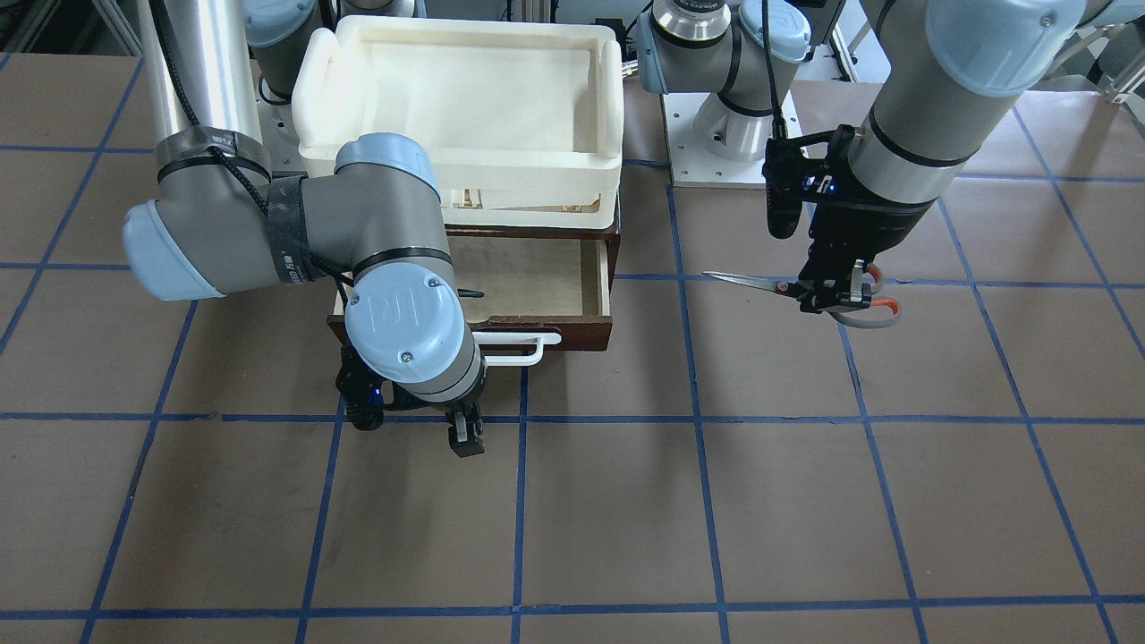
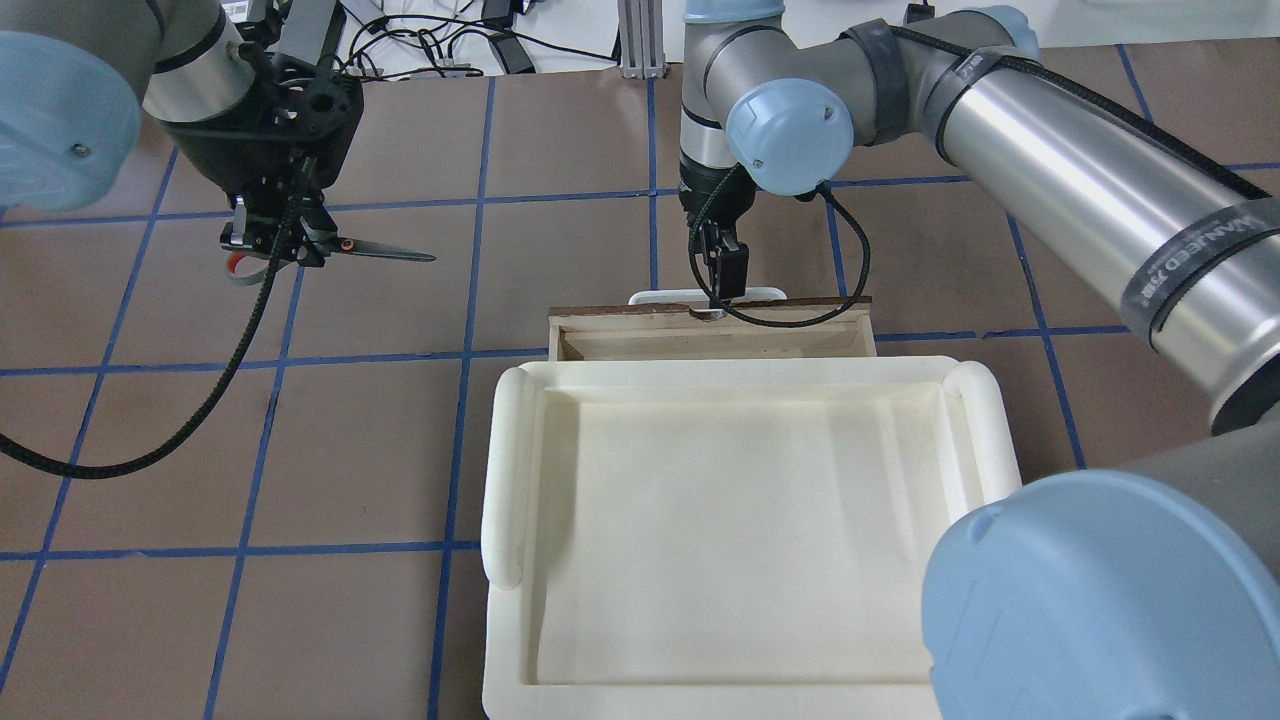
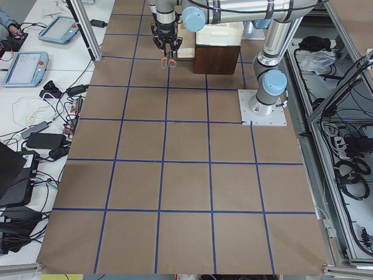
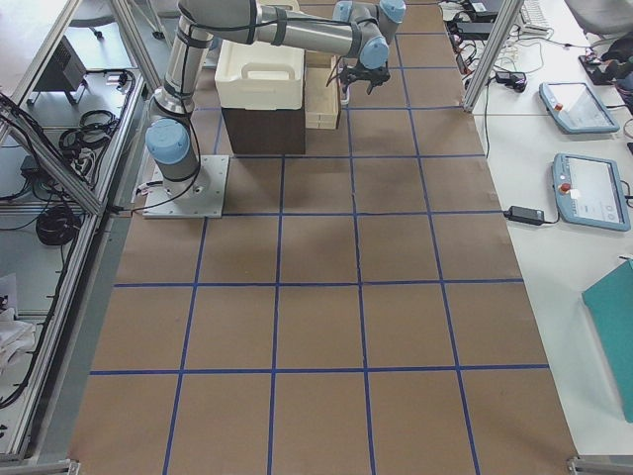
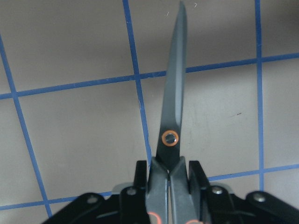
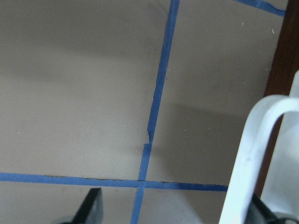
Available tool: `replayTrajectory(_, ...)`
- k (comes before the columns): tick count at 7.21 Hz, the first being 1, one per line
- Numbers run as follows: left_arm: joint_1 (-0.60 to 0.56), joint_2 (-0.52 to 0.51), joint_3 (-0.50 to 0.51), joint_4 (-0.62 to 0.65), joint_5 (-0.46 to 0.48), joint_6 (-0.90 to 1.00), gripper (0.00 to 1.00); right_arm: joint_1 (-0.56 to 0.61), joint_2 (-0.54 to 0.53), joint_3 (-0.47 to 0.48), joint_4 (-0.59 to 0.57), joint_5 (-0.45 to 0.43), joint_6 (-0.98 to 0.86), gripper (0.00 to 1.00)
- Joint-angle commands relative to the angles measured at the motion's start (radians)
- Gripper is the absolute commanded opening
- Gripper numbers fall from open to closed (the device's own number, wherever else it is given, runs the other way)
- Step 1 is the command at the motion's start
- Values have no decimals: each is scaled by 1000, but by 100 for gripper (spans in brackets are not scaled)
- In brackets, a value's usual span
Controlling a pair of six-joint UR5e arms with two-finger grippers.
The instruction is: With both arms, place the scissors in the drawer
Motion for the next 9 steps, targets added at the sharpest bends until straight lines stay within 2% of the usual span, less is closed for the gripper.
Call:
replayTrajectory(1,3,0,-1,2,0,6,0,0,22,-34,-1,7,0,100)
replayTrajectory(9,3,0,-5,2,0,6,0,-20,73,-75,-34,7,-17,100)
